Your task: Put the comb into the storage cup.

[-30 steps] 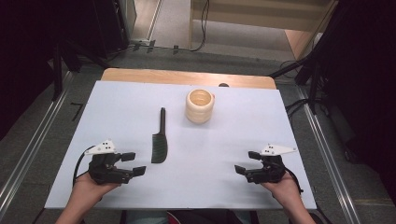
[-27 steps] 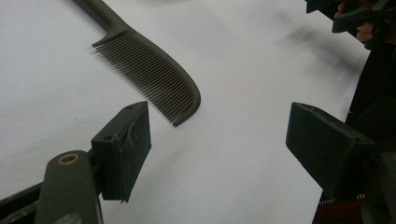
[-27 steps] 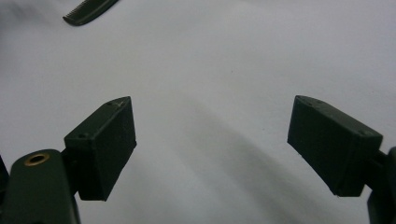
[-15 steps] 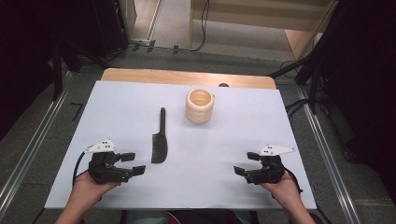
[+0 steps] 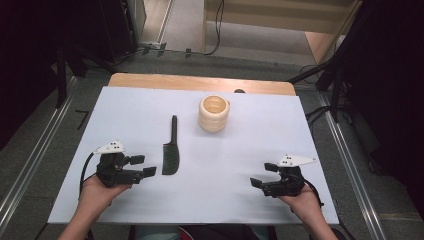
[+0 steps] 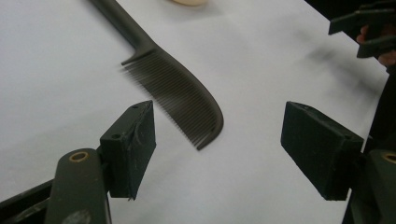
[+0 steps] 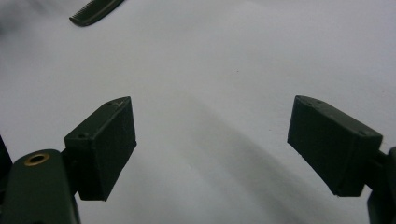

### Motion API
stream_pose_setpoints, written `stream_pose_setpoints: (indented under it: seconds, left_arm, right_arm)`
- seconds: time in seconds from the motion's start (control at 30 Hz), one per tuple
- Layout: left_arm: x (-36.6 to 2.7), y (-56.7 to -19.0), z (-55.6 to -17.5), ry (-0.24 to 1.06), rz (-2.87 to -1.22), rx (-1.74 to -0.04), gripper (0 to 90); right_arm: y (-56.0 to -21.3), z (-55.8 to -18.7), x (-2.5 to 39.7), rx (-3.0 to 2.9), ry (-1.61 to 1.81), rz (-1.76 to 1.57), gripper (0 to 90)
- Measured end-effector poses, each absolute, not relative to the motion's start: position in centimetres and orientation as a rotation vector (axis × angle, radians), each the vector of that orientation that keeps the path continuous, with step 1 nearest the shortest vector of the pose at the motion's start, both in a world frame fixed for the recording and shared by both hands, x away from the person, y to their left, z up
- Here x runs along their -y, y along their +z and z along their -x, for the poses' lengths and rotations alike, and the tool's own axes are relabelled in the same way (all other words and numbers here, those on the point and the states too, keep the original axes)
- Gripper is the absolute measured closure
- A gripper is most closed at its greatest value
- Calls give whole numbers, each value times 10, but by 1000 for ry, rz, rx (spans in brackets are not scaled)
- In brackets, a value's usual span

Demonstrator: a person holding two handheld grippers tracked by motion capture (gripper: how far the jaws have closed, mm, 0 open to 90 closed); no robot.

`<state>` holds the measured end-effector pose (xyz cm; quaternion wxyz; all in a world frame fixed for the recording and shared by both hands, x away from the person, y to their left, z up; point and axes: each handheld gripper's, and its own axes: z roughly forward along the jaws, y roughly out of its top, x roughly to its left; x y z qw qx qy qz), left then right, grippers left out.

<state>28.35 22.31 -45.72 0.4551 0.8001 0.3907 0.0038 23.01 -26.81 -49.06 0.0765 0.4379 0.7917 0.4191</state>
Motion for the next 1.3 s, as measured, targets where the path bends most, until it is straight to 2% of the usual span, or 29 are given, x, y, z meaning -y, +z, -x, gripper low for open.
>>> stream_pose_setpoints:
  seconds: [0.33, 0.57, 1.03, 1.3]
  left_arm:
    - [-214, -443, -309, 52, -1978, -963, 245]
    - [-210, -430, -327, 31, -1976, -964, 252]
    - [-198, -426, -359, 9, -1962, -969, 253]
    - [-186, -424, -377, 43, -1969, -941, 264]
  right_arm:
    - [-490, -230, 268, -2371, 1261, -1310, 137]
    - [-490, -230, 268, -2369, 1268, -1312, 138]
    - [-490, -231, 267, -2375, 1277, -1303, 137]
    - [-490, -230, 267, -2375, 1280, -1301, 138]
